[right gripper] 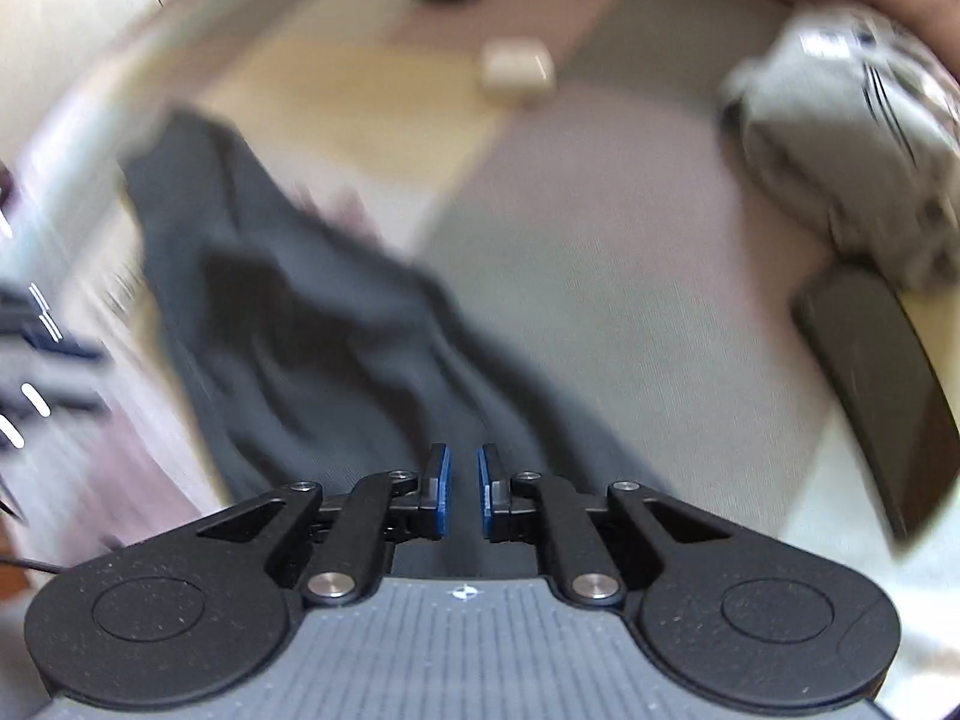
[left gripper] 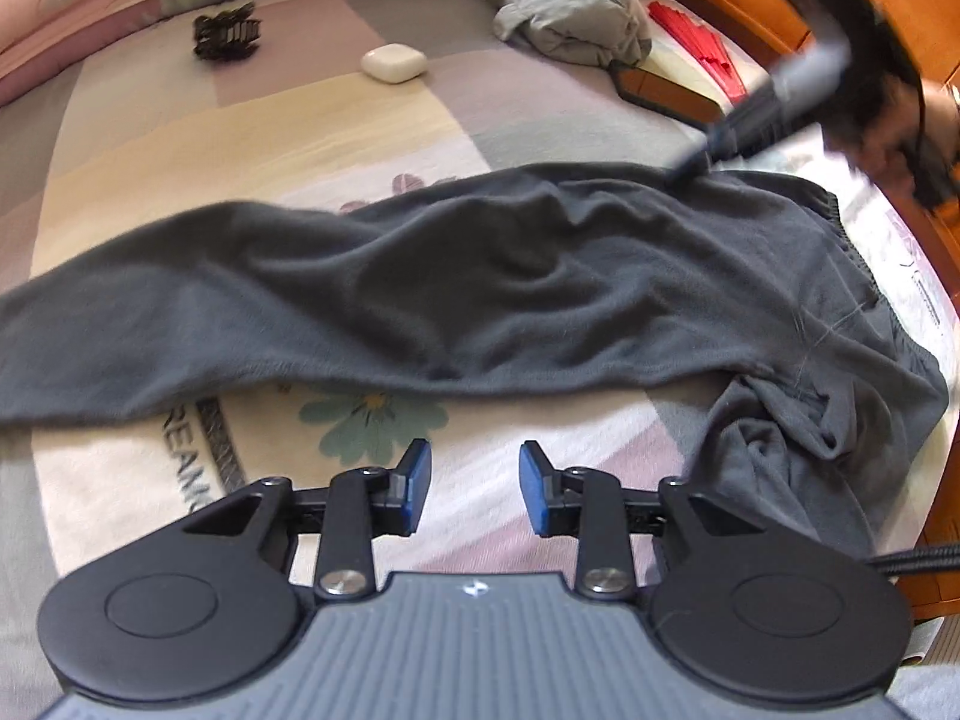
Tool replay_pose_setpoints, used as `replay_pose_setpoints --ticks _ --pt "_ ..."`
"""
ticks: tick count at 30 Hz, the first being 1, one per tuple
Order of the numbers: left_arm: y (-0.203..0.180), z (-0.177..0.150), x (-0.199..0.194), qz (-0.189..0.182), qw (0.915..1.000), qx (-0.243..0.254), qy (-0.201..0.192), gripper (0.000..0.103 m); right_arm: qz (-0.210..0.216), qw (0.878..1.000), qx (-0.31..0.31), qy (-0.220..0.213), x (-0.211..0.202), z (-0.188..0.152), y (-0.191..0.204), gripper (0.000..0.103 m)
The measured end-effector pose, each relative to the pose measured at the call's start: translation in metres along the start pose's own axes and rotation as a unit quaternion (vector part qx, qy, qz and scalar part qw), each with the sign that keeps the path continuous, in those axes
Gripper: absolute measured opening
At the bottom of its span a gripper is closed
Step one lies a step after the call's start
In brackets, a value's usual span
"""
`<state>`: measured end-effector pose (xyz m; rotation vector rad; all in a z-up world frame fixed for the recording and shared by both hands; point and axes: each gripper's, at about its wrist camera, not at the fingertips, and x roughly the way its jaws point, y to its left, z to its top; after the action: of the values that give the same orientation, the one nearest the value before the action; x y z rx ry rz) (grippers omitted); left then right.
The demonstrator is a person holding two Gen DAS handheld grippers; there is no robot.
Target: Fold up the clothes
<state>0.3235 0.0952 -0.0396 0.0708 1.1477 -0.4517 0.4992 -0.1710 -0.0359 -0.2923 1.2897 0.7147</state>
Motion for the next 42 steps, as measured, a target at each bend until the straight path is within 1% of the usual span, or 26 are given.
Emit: replay_pose_setpoints --ticks 2,4,8,12,15,17,20,21,23,24,26,28,30,33,35,36,39,42 --pt "-0.004 0.005 0.004 -0.003 1.0000 0.005 -0.001 0.032 -0.001 0.999 0.033 0.020 0.015 -0.020 -0.004 0.014" --pt "-0.007 0.006 0.006 -0.008 0.9999 0.009 0.003 0.032 0.021 0.998 0.065 0.012 0.015 -0.040 0.000 0.014" --pt "-0.014 0.007 0.012 -0.011 0.9996 0.021 0.017 0.032 0.043 0.997 0.069 0.015 0.007 -0.047 0.002 0.014" --pt "-0.015 0.012 0.013 -0.005 0.9995 0.027 0.013 0.033 0.065 0.995 0.073 0.018 -0.001 -0.053 0.003 0.015" --pt "-0.011 0.017 0.014 0.009 0.9996 0.026 0.005 0.033 0.068 0.995 0.070 -0.019 -0.014 -0.033 -0.003 0.015" --pt "-0.005 0.021 0.016 0.022 0.9994 0.028 -0.002 0.033 0.071 0.995 0.067 -0.034 -0.017 -0.021 -0.003 0.016" --pt "0.008 0.028 0.019 0.045 0.9983 0.036 -0.014 0.035 0.083 0.993 0.065 -0.049 -0.019 -0.005 0.002 0.017" --pt "0.013 0.030 0.022 0.058 0.9973 0.043 -0.016 0.035 0.084 0.993 0.062 -0.052 -0.017 -0.002 0.005 0.018" --pt "0.026 0.031 0.028 0.076 0.9955 0.052 -0.022 0.035 0.089 0.993 0.062 -0.049 -0.011 0.003 0.011 0.019" --pt "0.035 0.031 0.033 0.080 0.9953 0.049 -0.021 0.035 0.090 0.993 0.063 -0.046 -0.008 0.004 0.014 0.019" --pt "0.051 0.028 0.043 0.097 0.9940 0.050 -0.004 0.034 0.091 0.993 0.063 -0.039 -0.003 0.006 0.019 0.020" --pt "0.064 0.018 0.051 0.103 0.9932 0.048 0.025 0.036 0.087 0.994 0.062 -0.030 0.000 0.006 0.024 0.020" --pt "0.076 0.004 0.041 0.085 0.9960 0.018 0.020 0.037 0.089 0.994 0.061 -0.023 0.001 0.006 0.028 0.020" --pt "0.092 -0.011 0.026 0.079 0.9955 -0.033 0.042 0.035 0.090 0.994 0.055 -0.016 0.005 0.006 0.036 0.023" --pt "0.104 -0.019 0.015 0.069 0.9941 -0.079 0.030 0.035 0.094 0.994 0.056 -0.017 0.010 0.007 0.042 0.023" --pt "0.113 -0.022 0.011 0.060 0.9918 -0.111 0.020 0.035 0.100 0.993 0.061 -0.020 0.012 0.008 0.044 0.024" --pt "0.138 -0.029 0.009 0.055 0.9813 -0.184 -0.013 0.039 0.120 0.989 0.076 -0.027 0.017 0.011 0.053 0.026" --pt "0.163 -0.036 0.008 0.051 0.9651 -0.253 -0.045 0.039 0.136 0.987 0.079 -0.026 0.022 0.015 0.062 0.026"
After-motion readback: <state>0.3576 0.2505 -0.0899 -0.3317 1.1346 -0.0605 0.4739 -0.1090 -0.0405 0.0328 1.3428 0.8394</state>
